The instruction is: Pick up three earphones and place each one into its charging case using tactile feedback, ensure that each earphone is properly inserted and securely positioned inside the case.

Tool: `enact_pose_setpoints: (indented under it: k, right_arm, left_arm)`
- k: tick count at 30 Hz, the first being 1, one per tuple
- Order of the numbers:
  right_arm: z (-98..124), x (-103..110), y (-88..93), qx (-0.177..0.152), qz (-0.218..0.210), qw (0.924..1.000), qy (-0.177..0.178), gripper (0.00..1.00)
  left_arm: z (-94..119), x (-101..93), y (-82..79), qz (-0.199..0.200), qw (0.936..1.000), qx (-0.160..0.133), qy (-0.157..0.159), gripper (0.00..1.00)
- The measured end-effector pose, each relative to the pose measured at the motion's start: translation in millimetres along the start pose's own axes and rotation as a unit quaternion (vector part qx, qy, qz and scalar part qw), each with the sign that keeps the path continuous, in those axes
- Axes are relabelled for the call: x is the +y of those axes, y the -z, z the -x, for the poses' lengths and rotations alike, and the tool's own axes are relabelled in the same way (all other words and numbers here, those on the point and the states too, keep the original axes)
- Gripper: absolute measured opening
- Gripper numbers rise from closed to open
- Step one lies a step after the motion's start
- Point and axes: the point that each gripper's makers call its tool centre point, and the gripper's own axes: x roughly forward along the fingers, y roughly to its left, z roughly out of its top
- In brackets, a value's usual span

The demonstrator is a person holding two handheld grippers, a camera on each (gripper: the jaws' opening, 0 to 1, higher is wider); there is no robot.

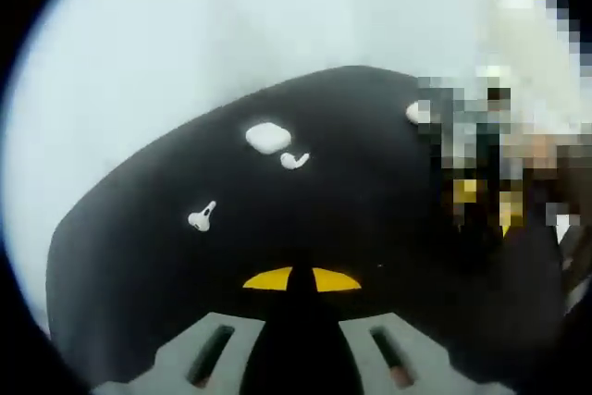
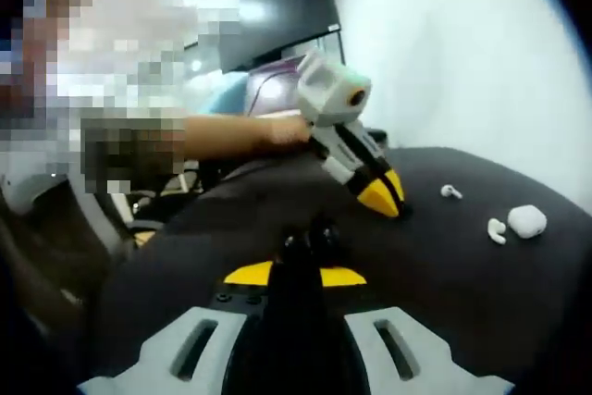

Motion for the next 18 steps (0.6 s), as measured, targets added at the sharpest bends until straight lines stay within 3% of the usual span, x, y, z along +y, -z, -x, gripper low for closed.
enact_pose_setpoints:
  k: [2,5,8,10,12,13,16,18]
  right_arm:
    - [-0.2,0.0,-0.2,0.0,0.0,1.0,0.0,0.18]
    - [-0.6,0.3,-0.4,0.0,-0.001,1.0,0.0,0.18]
    - [-1.1,0.3,-0.6,0.0,-0.001,1.0,0.0,0.18]
    - [-1.2,0.1,-0.6,0.0,-0.001,1.0,0.0,0.18]
    - [-1.5,-0.1,-0.7,0.0,-0.001,1.0,0.0,0.18]
    - [-1.7,-0.1,-0.7,0.0,-0.001,1.0,0.0,0.18]
    - [-2.2,-0.5,-0.6,0.0,-0.002,1.0,-0.001,0.18]
    - [-2.4,-0.6,-0.5,0.0,-0.002,1.0,-0.001,0.18]
  left_arm:
    - [4.1,-2.0,0.6,0.003,0.9999,-0.005,0.009,0.03]
    - [12.3,-4.6,-8.8,0.041,0.997,-0.051,0.042,0.03]
    - [26.7,-9.0,-19.7,0.08,0.9872,-0.107,0.087,0.03]
    - [40.2,-17.2,-26.6,0.088,0.9752,-0.152,0.134,0.03]
    - [49.6,-18.5,-27.0,0.099,0.9678,-0.173,0.154,0.03]
    - [58.8,-22.4,-29.1,0.097,0.9595,-0.199,0.174,0.03]
    - [74.1,-23.9,-31.9,0.122,0.9434,-0.242,0.191,0.03]
    - [86.0,-30.1,-35.7,0.114,0.931,-0.276,0.21,0.03]
